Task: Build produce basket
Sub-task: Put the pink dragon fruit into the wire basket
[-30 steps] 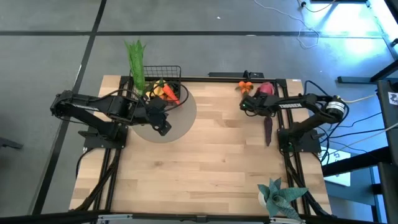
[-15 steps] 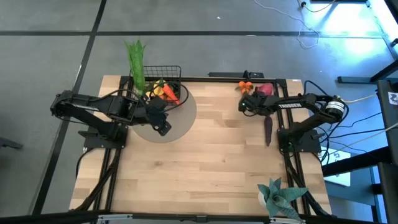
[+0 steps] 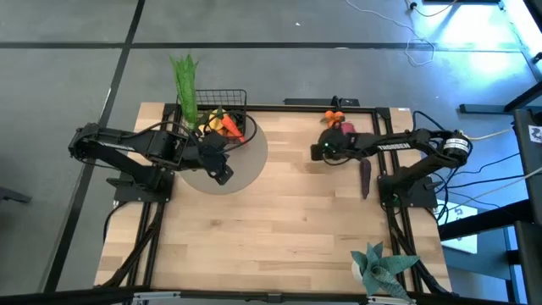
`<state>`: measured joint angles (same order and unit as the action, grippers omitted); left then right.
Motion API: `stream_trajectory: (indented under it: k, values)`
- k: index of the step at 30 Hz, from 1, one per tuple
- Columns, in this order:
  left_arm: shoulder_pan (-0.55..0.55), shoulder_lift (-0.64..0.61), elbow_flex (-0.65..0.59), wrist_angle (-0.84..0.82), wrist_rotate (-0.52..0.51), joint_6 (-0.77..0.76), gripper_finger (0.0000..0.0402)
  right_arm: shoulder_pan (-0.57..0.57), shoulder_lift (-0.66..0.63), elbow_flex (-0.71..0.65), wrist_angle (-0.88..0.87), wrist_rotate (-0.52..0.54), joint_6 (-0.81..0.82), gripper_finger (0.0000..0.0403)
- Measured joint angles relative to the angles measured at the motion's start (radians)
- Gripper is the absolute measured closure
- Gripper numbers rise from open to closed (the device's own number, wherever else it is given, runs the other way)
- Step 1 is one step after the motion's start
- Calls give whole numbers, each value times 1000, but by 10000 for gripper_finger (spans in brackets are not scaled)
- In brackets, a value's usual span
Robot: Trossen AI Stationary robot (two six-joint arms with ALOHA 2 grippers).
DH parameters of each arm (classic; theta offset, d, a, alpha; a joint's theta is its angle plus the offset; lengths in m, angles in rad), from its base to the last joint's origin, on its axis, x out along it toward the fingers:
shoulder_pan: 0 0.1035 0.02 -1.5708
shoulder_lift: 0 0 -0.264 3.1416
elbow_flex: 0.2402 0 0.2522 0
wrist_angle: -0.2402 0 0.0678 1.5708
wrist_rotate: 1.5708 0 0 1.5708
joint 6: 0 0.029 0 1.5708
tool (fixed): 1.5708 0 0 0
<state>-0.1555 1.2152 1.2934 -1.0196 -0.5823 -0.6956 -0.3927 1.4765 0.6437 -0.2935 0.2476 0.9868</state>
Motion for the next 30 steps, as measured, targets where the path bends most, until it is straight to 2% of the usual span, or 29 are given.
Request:
stream_trajectory:
  k: [7,16,24,30]
  values:
    - [0,0,0,0,0,0,301,128,0,139,-5,-132,-52,403]
    - [0,0,0,0,0,6,301,259,0,402,-20,-147,-135,403]
    - [-1,-14,0,-1,-14,36,301,291,0,649,-16,-144,-326,403]
    - [-2,-54,0,0,-64,52,301,266,0,771,-9,-145,-471,403]
